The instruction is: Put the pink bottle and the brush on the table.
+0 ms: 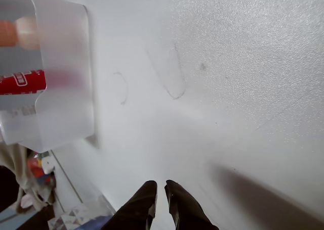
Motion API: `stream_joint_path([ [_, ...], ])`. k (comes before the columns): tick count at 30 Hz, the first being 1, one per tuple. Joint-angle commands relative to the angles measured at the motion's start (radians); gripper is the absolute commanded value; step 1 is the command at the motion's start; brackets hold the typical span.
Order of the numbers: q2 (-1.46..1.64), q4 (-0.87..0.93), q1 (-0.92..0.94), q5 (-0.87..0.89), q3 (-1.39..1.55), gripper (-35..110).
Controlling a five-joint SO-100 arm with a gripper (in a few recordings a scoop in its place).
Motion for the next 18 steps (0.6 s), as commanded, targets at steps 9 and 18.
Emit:
stream_joint_path([
  [9,0.023,0.008,-0.006,-0.014,0.003,0],
  [18,0.023,0.023,0.000,-0.037,-0.020,0],
])
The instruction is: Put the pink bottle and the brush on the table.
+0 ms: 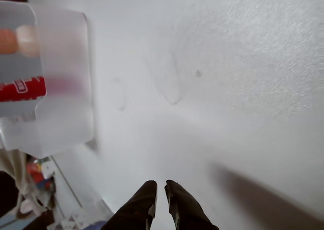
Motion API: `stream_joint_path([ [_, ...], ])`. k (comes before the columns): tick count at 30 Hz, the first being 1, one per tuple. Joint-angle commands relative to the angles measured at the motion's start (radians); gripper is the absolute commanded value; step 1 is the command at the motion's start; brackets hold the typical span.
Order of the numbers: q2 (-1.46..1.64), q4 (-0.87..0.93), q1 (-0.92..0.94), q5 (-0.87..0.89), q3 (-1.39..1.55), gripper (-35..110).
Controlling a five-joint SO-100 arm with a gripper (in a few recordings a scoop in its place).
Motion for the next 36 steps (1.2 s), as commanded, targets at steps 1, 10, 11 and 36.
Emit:
stream_joint_path([
  [1,0.023,0.012,-0.020,-0.037,-0.026,0],
  [10,0.023,0.037,-0.015,-0.181,-0.078,0],
  [11,0.023,0.038,-0.015,-0.198,-0.084,0],
  [36,-0.179,0.028,0.021,-0.558,-0.405,0],
])
